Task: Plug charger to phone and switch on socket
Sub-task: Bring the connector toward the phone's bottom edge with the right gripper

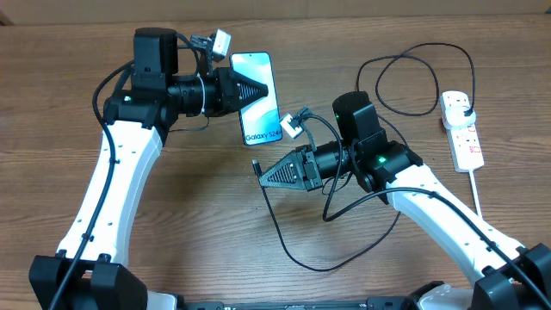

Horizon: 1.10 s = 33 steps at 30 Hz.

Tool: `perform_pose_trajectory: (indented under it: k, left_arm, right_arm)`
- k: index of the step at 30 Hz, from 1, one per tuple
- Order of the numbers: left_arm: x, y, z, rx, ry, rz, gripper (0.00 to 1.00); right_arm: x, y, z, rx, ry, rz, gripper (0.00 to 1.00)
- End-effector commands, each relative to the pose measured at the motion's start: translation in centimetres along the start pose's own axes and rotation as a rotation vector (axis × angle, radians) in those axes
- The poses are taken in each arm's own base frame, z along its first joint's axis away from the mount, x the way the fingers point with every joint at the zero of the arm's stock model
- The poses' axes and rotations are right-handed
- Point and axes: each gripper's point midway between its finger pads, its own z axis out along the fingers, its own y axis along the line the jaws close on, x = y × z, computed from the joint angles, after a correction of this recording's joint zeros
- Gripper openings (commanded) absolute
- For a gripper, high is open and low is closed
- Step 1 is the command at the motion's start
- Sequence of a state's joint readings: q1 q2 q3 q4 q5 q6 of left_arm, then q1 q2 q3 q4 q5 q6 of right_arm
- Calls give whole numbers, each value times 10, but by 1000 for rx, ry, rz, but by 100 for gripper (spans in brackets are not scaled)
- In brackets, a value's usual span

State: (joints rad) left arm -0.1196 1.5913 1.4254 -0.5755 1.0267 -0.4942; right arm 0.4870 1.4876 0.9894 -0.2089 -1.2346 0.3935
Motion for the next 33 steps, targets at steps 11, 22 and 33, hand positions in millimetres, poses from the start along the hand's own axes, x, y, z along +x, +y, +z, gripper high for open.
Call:
perform_pose_trajectory:
  k: [11,22,33]
  left_arm:
    - [-5,17,-51,96,-23,34,4]
    - [25,48,-37,152,29,-36,4]
    - [39,60,-23,129,60,-93,4]
  right_arm:
    - [-17,13,-1,-2,-38,-9,4]
    - [-16,14,0,-3,-34,-8,4]
    - [-7,17,16,4,-3,-7,4]
